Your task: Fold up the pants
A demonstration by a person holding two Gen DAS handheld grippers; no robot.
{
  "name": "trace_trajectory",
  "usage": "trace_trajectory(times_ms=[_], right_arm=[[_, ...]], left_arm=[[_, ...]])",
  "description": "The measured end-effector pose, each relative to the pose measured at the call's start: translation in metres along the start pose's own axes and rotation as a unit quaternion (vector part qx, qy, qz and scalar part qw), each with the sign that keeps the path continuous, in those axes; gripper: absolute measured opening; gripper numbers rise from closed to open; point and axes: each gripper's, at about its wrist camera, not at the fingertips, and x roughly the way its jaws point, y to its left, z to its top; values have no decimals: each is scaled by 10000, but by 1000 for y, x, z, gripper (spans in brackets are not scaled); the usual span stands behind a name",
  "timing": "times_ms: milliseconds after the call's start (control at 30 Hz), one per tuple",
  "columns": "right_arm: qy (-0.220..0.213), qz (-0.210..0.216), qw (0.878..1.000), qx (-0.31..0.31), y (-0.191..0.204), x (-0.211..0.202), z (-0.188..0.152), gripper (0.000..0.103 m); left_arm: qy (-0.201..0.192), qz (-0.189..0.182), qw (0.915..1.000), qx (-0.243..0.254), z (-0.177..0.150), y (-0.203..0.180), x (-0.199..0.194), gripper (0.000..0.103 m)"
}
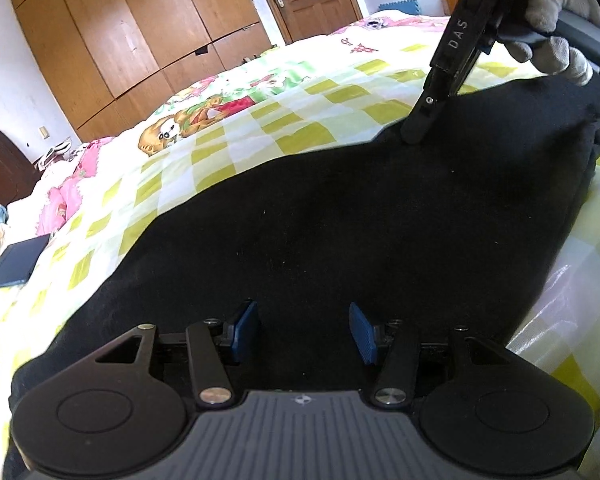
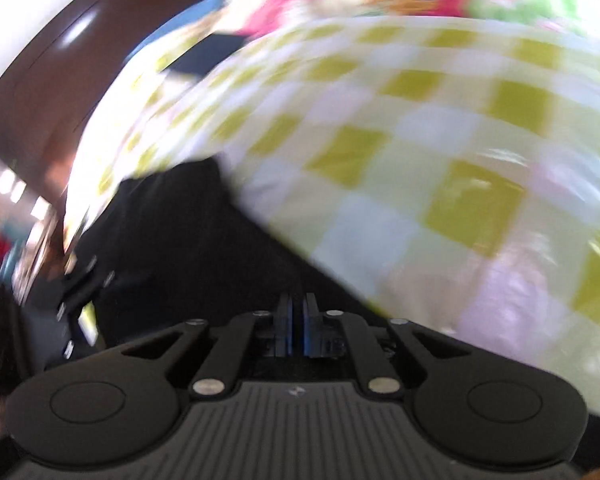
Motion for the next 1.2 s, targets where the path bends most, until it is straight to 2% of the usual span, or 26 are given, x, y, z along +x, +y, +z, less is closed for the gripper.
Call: trace_trajectory(times_ms=[33,67,100,167,267,367,467,500,533,567,600,633,667,733,800,900,933,1000,1033,1067,1133,1200], right_arm=[[-21,-252,9996,152,-7,4,-3,11],[53,-450,9987,222,-12,9,-5,10],[10,-429,9987,291,-13,8,-6,10],[-349,-513,9978,228,-6,-5,-6,15],[-985,-807,9918,62,7,-38,-17,15],[-1403,-1221,9823,240,7,-71,-49,22],[-1413,-1595,9726,925,-17,-93,-93,22],[-1407,-1822,9653,1231,-30,-100,-106,22],[-1415,-2004,9587,1438,-42,-107,-119,17],[-1503,-2086,9528,1616,-53,-116,-131,12],[-1700,-2048,9449,1907,-62,-129,-141,12],[-1926,-2011,9347,2208,-69,-143,-150,16],[-2159,-2095,9232,2392,-73,-157,-158,23],[-2622,-2309,9015,2556,-75,-182,-175,24],[-2987,-2312,8807,2859,-75,-204,-196,24],[-3310,-2386,8585,3107,-84,-223,-221,26],[-3344,-2441,8545,3137,-91,-230,-225,26],[-3277,-2382,8657,2941,-102,-238,-221,32],[-3170,-2370,8751,2785,-107,-239,-216,43],[-3040,-2374,8837,2652,-110,-238,-209,47],[-2918,-2399,8939,2414,-117,-237,-199,48],[-2565,-2244,9119,2286,-124,-231,-187,51]], left_arm=[[-1,-3,10000,-29,-1,0,1,65],[2,6,10000,-49,-2,0,1,66],[-6,23,10000,-50,-2,0,1,66],[-10,59,10000,-9,-1,0,0,67],[7,54,10000,7,0,0,-2,67],[38,43,10000,49,1,0,-1,67],[67,132,9998,124,3,-5,0,66],[82,161,9997,154,4,-8,0,66],[102,188,9996,192,5,-11,0,66],[124,217,9993,263,8,-14,0,66],[131,239,9990,347,10,-16,0,66],[139,255,9985,454,14,-20,-1,66],[125,242,9983,524,19,-24,-3,66],[13,194,9981,586,33,-33,-5,66],[-178,38,9973,705,48,-48,-8,66],[-461,-280,9934,1012,72,-80,-7,68],[-530,-420,9915,1109,78,-90,-5,68],[-635,-539,9863,1425,89,-110,-3,68],[-695,-558,9835,1572,94,-119,-3,68],[-749,-577,9818,1650,98,-124,-3,68],[-814,-625,9796,1727,103,-131,-4,68],[-775,-665,9791,1760,105,-134,-2,68]])
